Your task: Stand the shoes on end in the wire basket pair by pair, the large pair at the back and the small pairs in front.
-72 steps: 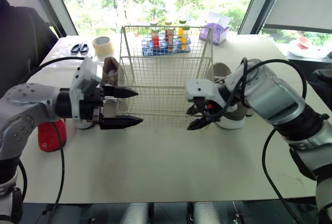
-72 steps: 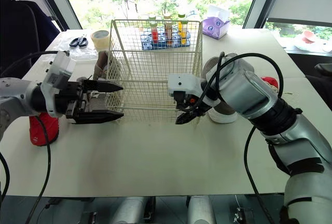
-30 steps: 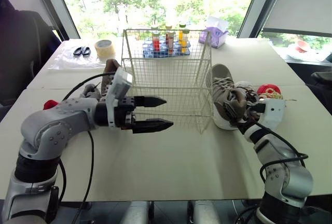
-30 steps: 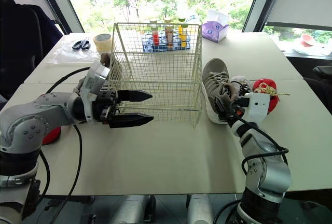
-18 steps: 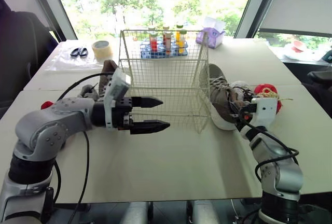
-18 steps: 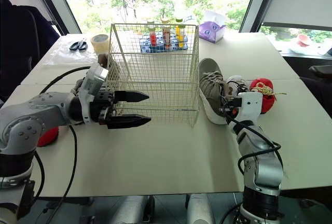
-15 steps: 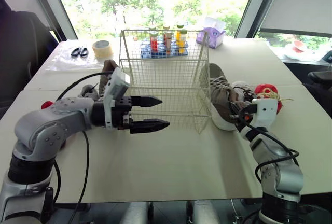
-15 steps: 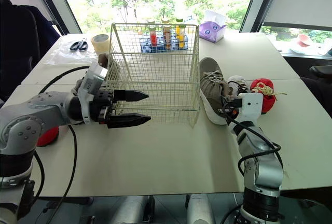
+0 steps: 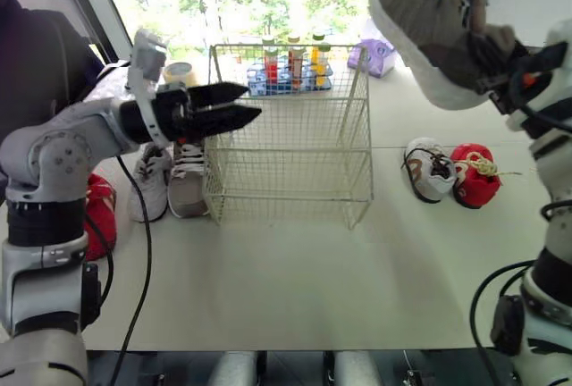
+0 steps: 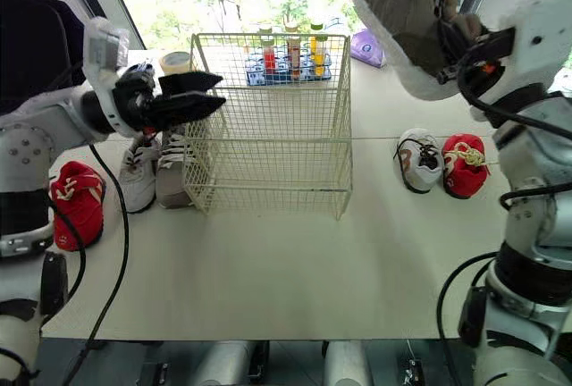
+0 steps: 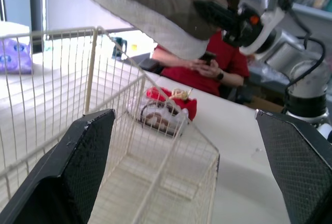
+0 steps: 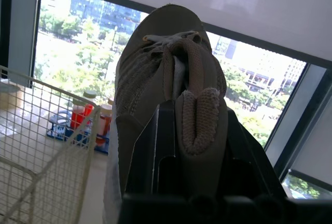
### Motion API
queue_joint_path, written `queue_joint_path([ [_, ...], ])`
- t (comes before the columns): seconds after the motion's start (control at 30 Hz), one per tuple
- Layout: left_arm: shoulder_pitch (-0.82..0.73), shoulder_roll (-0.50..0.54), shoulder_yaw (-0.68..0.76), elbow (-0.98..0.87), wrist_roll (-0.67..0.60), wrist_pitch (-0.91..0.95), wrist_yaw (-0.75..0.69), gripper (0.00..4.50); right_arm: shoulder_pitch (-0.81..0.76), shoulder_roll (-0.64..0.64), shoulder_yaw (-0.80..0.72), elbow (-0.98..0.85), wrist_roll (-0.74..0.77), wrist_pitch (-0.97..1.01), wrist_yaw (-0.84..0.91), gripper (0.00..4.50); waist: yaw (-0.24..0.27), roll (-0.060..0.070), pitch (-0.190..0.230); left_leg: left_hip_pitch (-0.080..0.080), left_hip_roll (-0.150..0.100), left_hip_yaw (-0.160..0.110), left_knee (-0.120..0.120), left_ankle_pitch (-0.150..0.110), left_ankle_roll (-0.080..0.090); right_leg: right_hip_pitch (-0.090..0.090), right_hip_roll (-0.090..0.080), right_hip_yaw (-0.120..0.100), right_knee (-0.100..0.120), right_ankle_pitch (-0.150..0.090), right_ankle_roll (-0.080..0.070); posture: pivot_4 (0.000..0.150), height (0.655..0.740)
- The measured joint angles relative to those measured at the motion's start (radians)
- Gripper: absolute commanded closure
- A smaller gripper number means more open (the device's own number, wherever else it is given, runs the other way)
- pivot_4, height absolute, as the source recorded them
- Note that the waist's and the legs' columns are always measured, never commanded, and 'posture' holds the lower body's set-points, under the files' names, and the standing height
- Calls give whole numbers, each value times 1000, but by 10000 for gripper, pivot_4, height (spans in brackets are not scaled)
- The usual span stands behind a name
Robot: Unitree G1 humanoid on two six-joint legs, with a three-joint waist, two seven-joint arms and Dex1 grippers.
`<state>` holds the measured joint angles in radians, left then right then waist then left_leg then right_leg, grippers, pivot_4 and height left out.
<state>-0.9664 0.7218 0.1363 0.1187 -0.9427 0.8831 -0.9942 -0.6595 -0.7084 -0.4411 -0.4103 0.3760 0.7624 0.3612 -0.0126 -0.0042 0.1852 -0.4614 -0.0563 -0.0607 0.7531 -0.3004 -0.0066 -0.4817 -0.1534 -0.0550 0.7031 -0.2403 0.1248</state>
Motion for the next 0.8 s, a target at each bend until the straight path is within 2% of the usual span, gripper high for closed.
queue_joint_path([
  [0.13,-193,-35,8,260,71,-79,-37,0,-83,-99,21,72,16,-53,99,40695,-4,0,1,1,0,1,0,0,0,0,0,1,0,0,0,1500,6563],
  [0.23,-350,-35,-8,526,157,-117,-125,0,-211,-180,74,101,67,-117,233,40695,-14,0,1,0,1,1,-1,0,0,-1,1,0,1,0,0,1500,6563],
  [0.33,-477,-40,-45,746,253,-155,-216,0,-331,-224,134,142,105,-165,350,40695,-20,-1,2,0,1,2,-2,0,0,-1,1,-1,0,0,1,1500,6563],
  [0.43,-585,-59,-40,917,308,-169,-267,0,-385,-230,194,161,120,-210,434,40695,-24,-6,5,0,1,1,-1,0,0,-1,1,-1,0,0,1,1500,6563],
  [0.57,-658,-66,-25,1026,354,-166,-329,0,-389,-219,276,172,123,-234,504,40695,-27,-8,6,-1,0,0,-1,0,0,-2,-1,0,0,0,2,1500,6563],
  [0.8,-689,-66,7,1079,406,-153,-403,0,-389,-211,315,168,121,-273,548,40695,-27,-8,6,-4,0,0,-1,0,0,-6,-1,0,2,0,2,1500,6563],
])
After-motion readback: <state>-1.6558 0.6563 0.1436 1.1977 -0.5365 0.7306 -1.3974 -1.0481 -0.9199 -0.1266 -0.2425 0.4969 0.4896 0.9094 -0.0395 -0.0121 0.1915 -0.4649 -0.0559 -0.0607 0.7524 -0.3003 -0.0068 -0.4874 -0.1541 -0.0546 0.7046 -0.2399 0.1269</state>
